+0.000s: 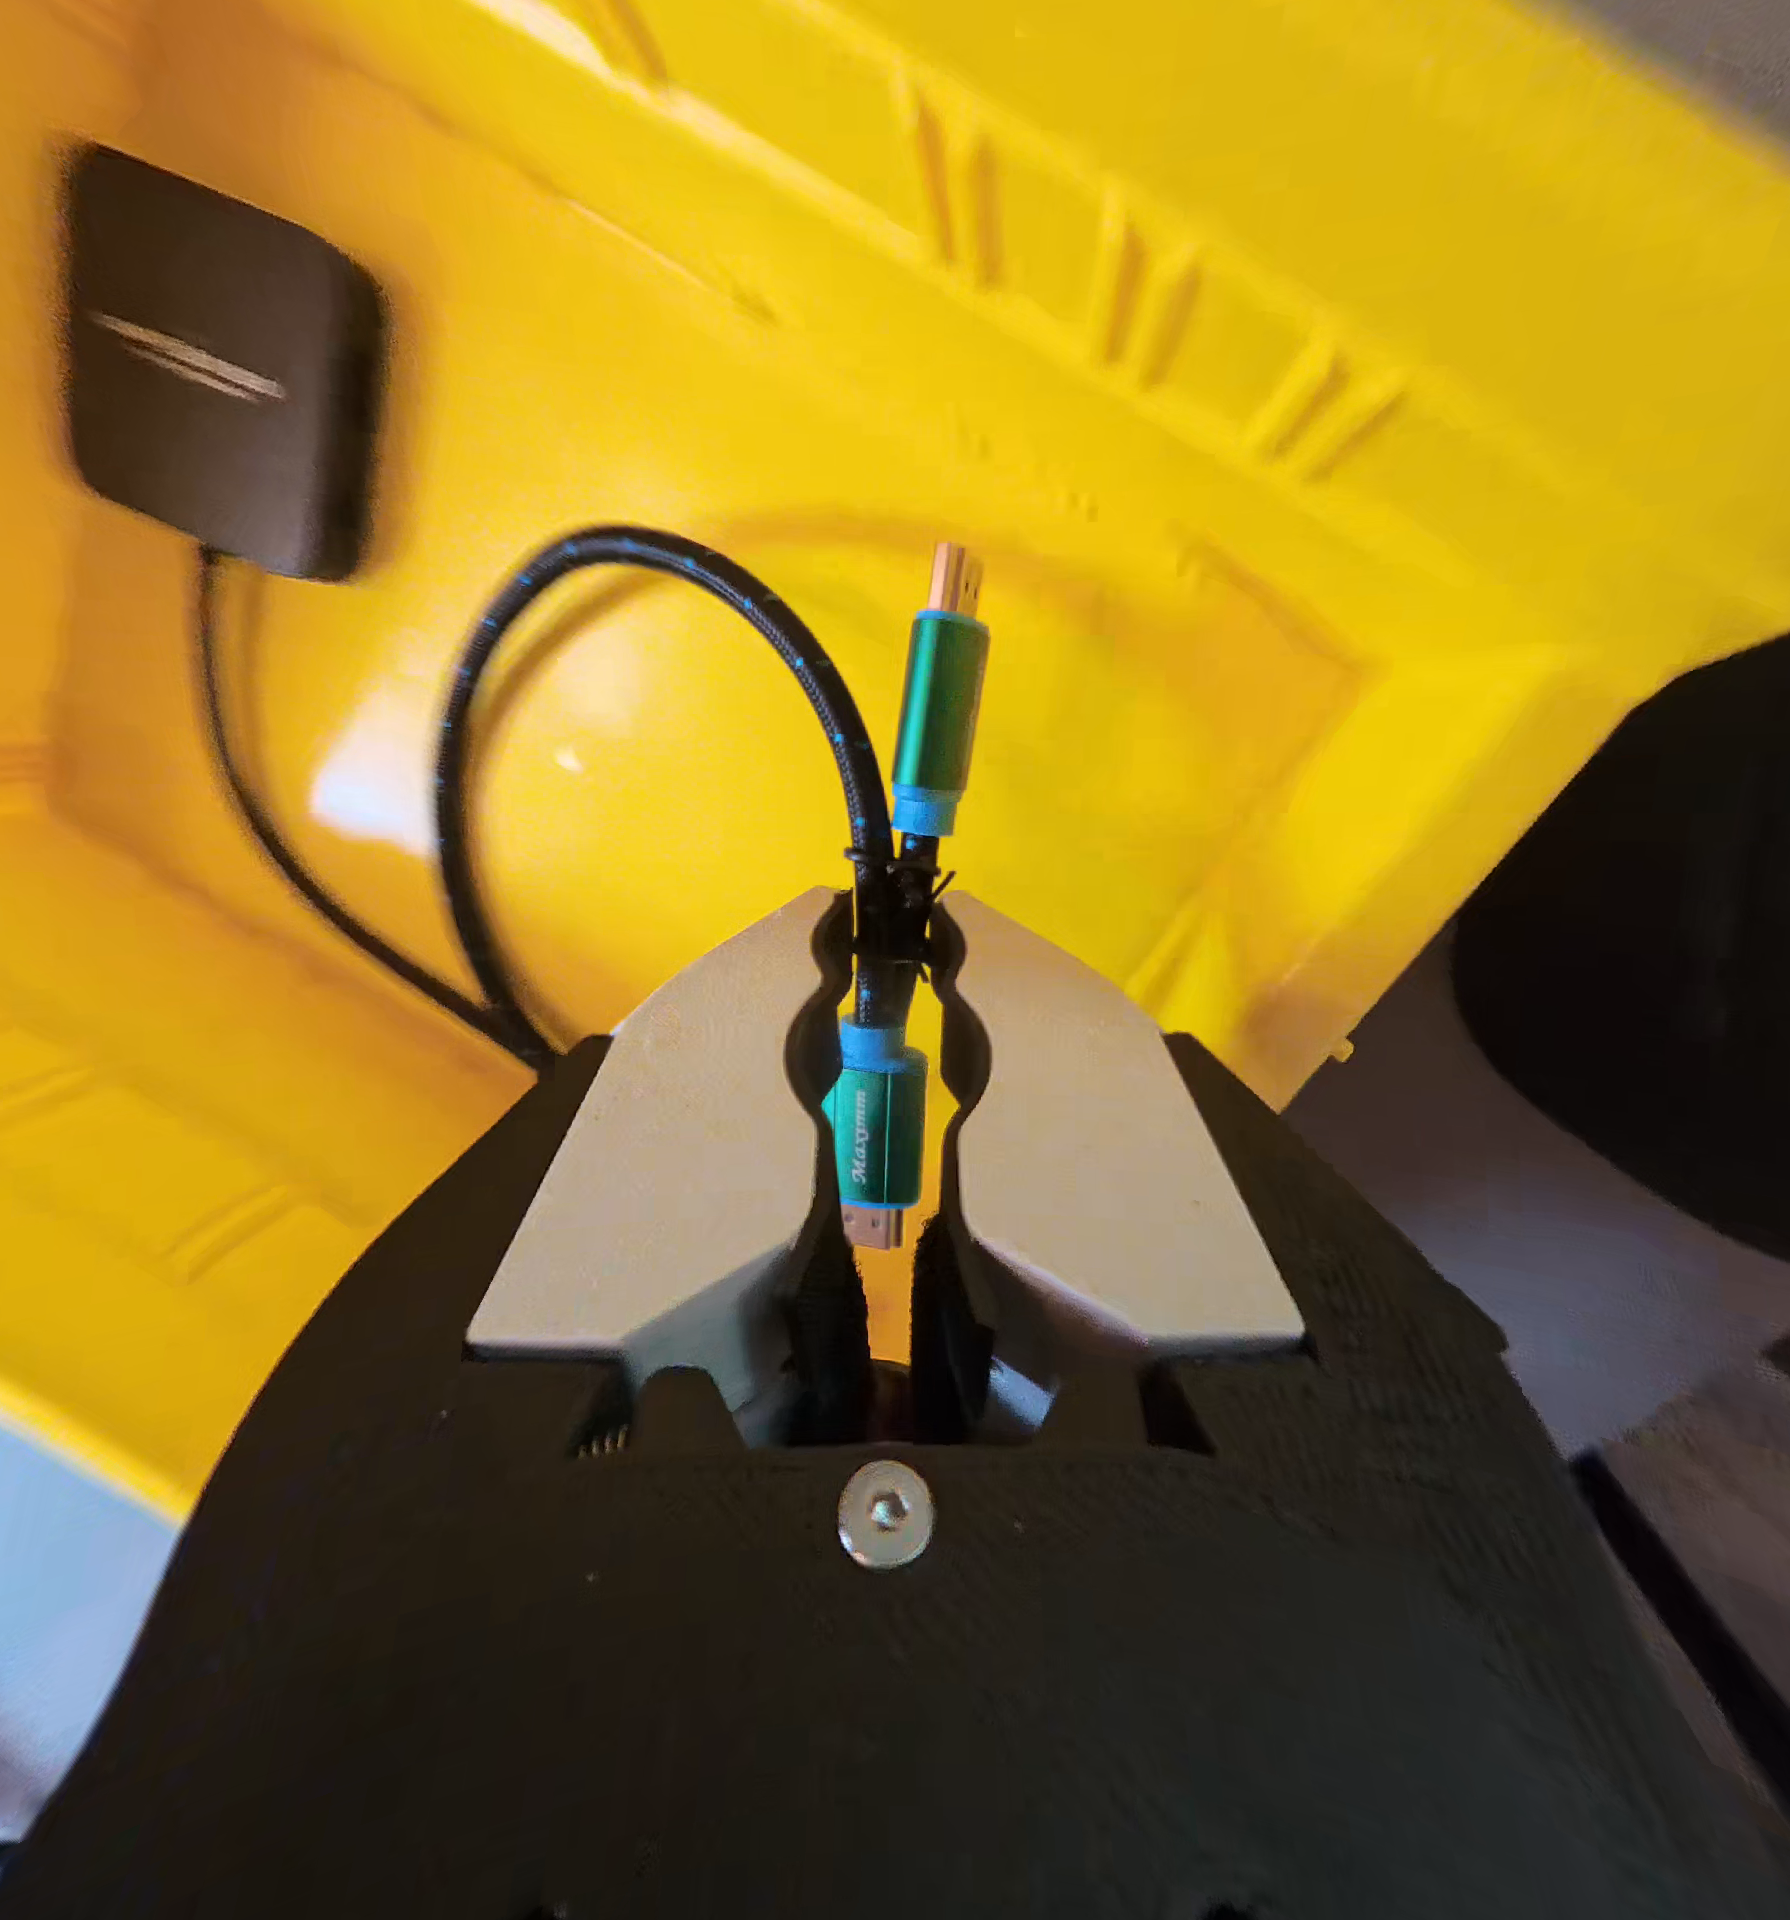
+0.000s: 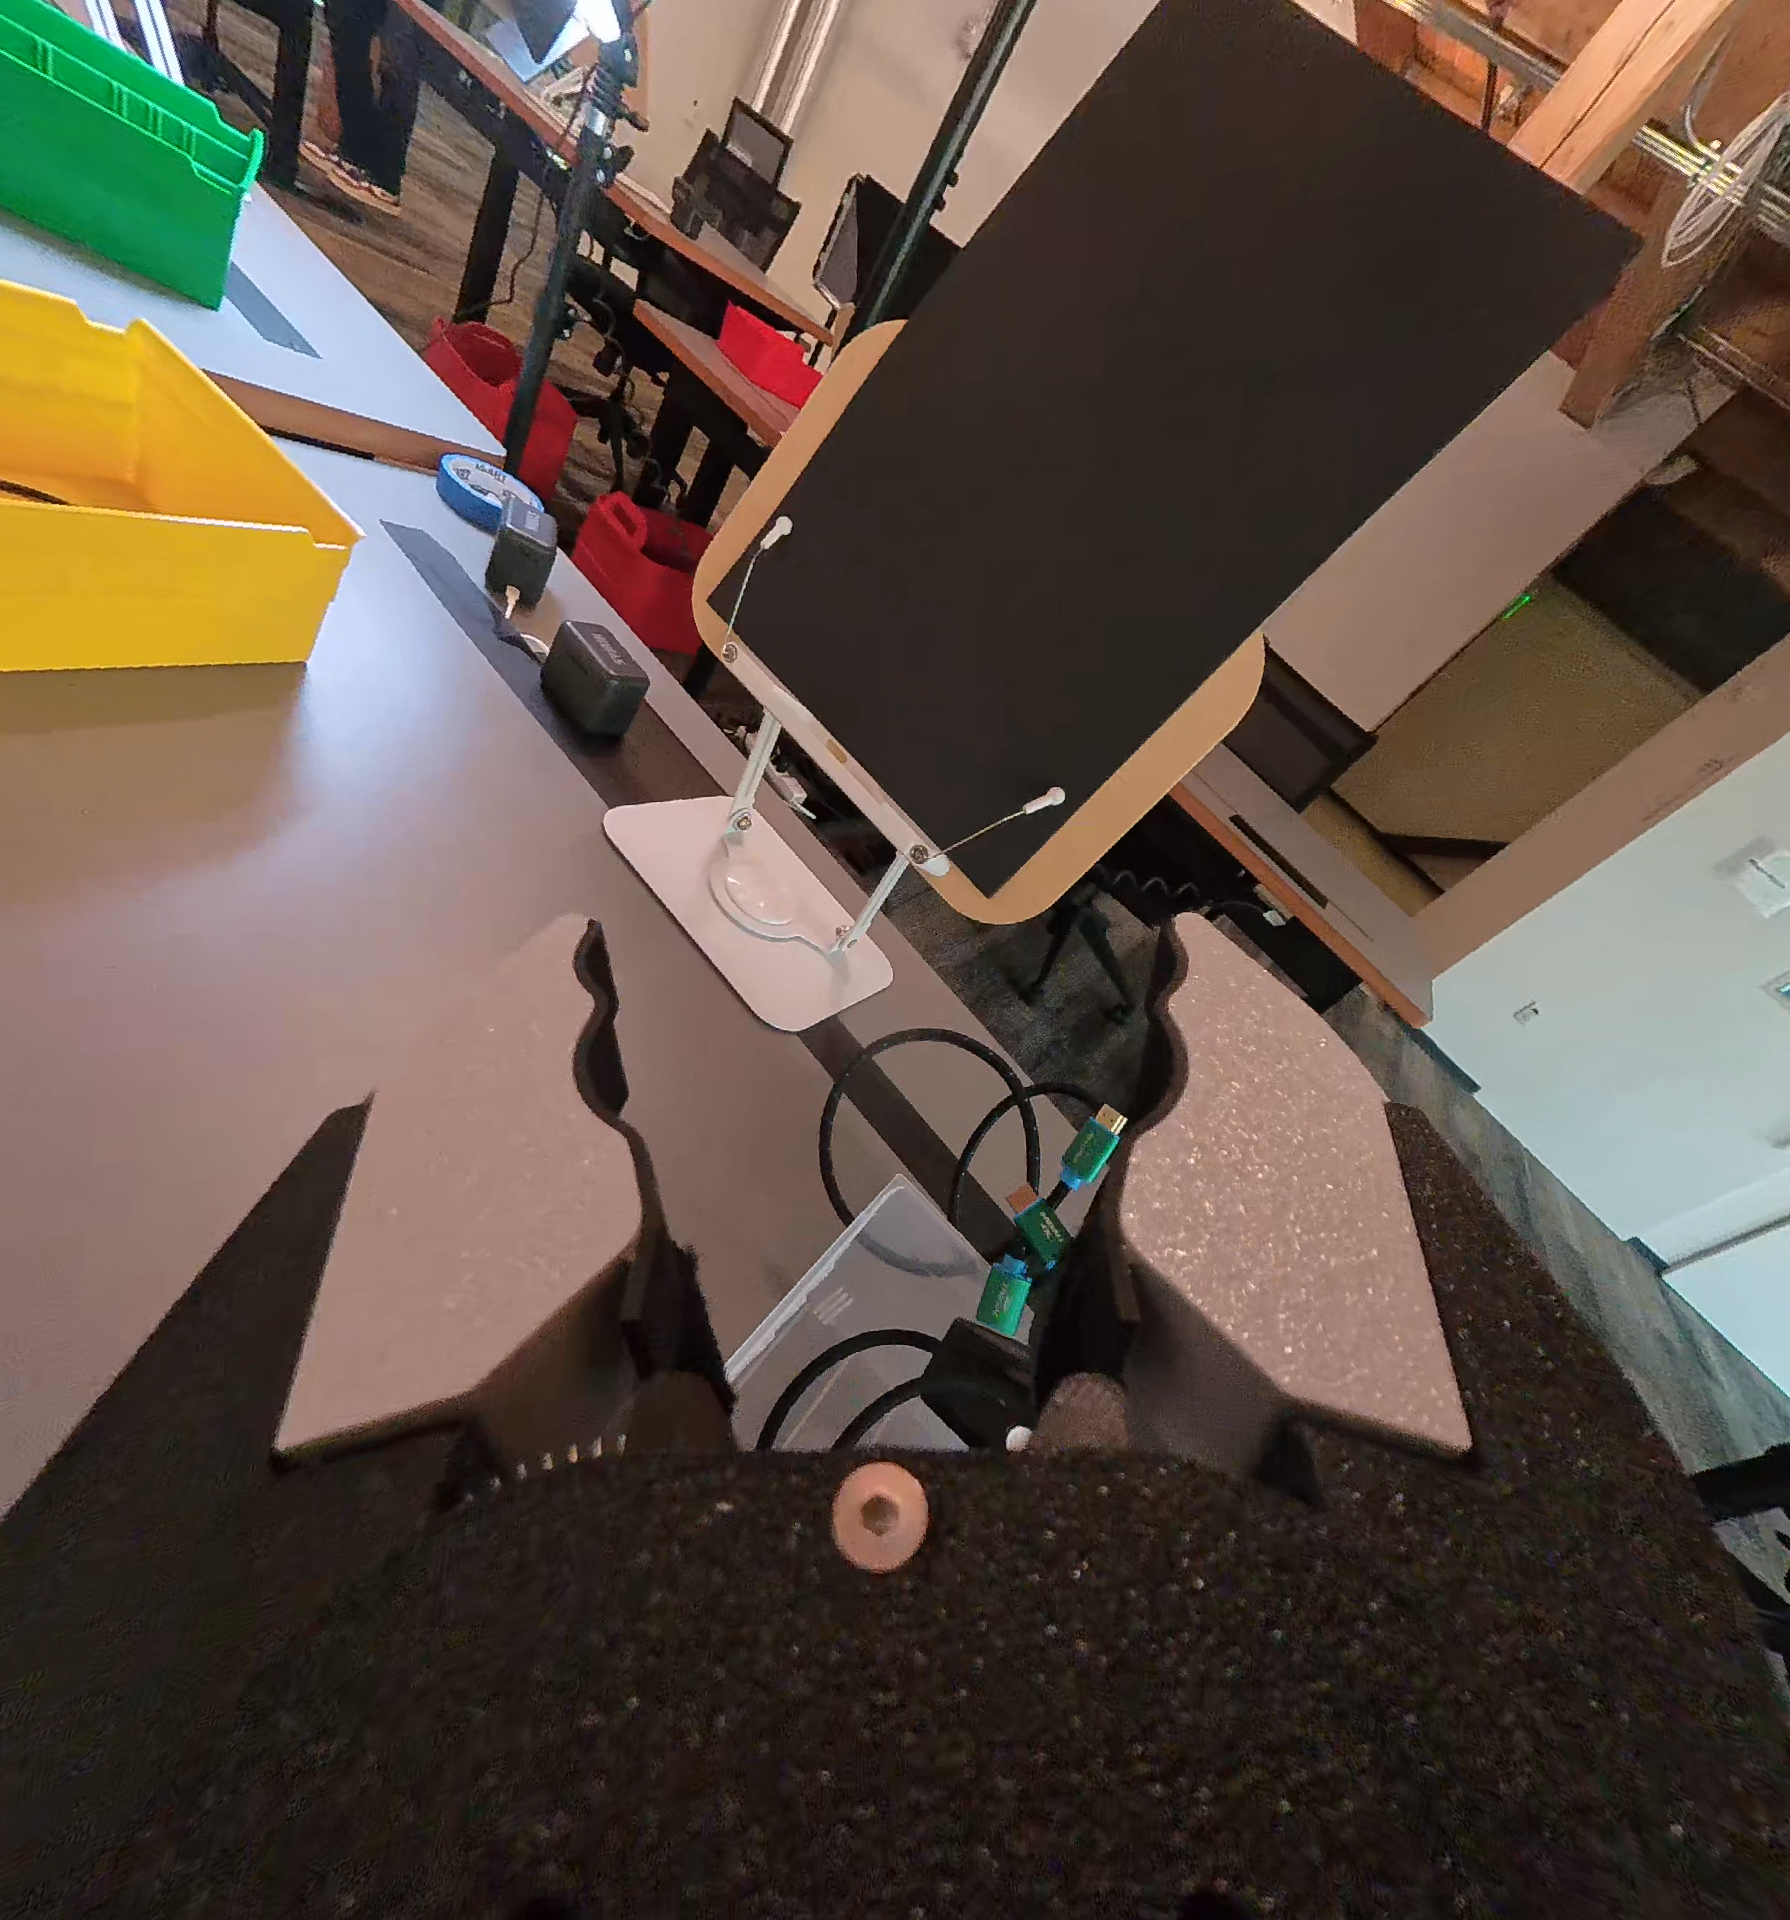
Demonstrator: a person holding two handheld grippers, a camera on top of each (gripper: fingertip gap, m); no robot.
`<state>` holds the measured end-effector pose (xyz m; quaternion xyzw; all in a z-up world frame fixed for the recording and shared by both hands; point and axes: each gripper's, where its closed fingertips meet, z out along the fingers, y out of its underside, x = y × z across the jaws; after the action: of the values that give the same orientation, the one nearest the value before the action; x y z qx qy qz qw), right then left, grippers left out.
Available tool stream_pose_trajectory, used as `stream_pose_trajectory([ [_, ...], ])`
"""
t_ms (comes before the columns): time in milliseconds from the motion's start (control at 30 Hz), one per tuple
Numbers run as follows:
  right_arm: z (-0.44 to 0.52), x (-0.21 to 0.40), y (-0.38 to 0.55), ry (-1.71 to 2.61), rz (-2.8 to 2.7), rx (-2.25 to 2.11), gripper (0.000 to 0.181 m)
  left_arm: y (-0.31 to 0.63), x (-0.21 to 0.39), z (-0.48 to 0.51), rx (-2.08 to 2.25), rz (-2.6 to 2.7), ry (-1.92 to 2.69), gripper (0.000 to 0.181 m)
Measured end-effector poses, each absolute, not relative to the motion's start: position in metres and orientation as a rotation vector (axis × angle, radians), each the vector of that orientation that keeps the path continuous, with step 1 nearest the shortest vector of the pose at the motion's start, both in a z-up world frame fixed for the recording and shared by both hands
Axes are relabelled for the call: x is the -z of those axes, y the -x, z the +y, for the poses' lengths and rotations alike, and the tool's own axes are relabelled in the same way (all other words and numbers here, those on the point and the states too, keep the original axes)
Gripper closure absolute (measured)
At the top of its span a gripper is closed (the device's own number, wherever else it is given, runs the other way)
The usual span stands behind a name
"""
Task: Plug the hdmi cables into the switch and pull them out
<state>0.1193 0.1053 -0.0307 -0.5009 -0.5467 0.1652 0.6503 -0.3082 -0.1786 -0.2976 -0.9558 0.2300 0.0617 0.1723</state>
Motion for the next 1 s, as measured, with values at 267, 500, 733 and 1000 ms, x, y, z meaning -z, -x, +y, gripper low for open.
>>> stream_pose_trajectory([
  [267, 0.090, 0.039, -0.098, 1.105, -1.344, -0.390, 0.084, 0.302, 0.199, -0.153, -0.471, 0.417, 2.146, 0.168],
  [500, 0.061, 0.056, -0.062, 0.988, -1.535, -0.382, 0.083, 0.240, 0.123, -0.140, -0.390, 0.378, 1.632, 0.168],
  [733, -0.019, 0.052, -0.005, 0.581, -1.665, -0.683, 0.089, 0.142, 0.066, -0.129, 0.025, 0.356, 1.269, 0.168],
  [1000, -0.115, 0.022, 0.032, 0.296, -1.428, -1.290, 0.128, 0.084, 0.041, -0.116, 0.189, 0.300, 1.040, 0.169],
])
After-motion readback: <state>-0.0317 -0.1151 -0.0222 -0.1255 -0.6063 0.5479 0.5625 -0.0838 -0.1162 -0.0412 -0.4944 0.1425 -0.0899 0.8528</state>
